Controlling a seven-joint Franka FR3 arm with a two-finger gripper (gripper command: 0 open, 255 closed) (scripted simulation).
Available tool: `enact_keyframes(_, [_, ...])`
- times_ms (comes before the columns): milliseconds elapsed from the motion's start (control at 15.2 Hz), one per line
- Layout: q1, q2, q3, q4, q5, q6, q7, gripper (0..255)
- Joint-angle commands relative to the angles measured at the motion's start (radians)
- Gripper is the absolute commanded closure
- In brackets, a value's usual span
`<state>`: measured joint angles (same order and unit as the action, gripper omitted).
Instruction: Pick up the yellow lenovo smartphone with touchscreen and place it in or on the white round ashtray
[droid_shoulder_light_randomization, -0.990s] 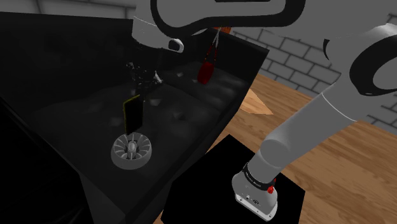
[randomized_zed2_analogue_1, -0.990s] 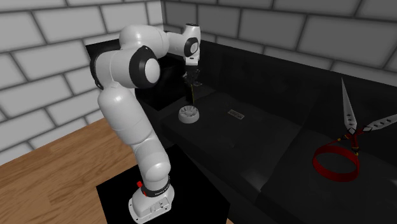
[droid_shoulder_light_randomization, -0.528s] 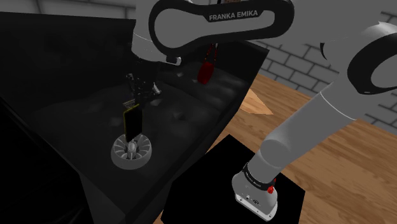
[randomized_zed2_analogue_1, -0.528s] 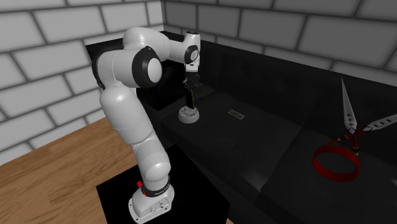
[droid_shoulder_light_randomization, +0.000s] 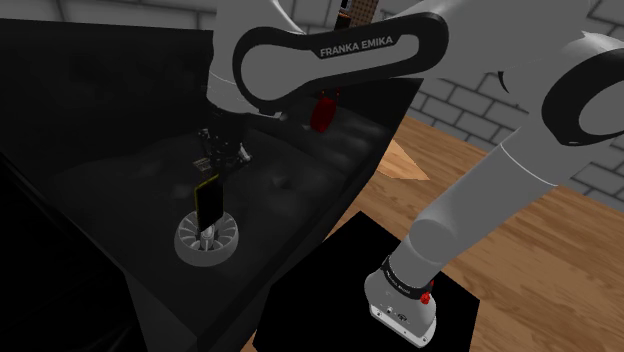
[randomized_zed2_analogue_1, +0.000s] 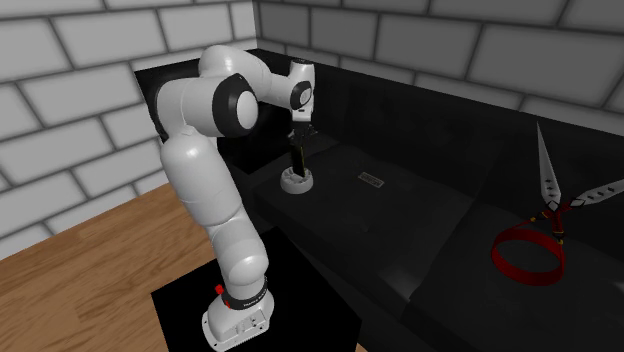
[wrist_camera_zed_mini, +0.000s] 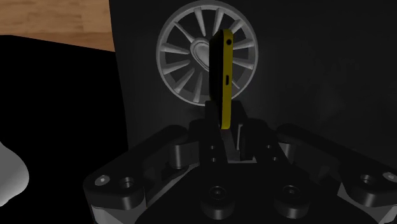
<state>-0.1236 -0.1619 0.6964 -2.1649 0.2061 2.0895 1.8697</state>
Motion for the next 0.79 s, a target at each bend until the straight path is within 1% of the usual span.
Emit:
enact_keyframes(0, [0.0, 0.001, 0.0, -0.001, -0.001, 0.002, 0.0, 255])
enact_keyframes(264, [0.0, 0.001, 0.0, -0.001, -0.001, 0.002, 0.0, 255])
enact_keyframes(330, [0.0, 0.001, 0.0, -0.001, -0.001, 0.002, 0.0, 0])
enact_keyframes(660, [0.0, 0.001, 0.0, -0.001, -0.001, 0.002, 0.0, 0])
enact_keyframes(726, [-0.001, -0.014, -0.007, 0.02, 0.006, -0.033, -0.006, 0])
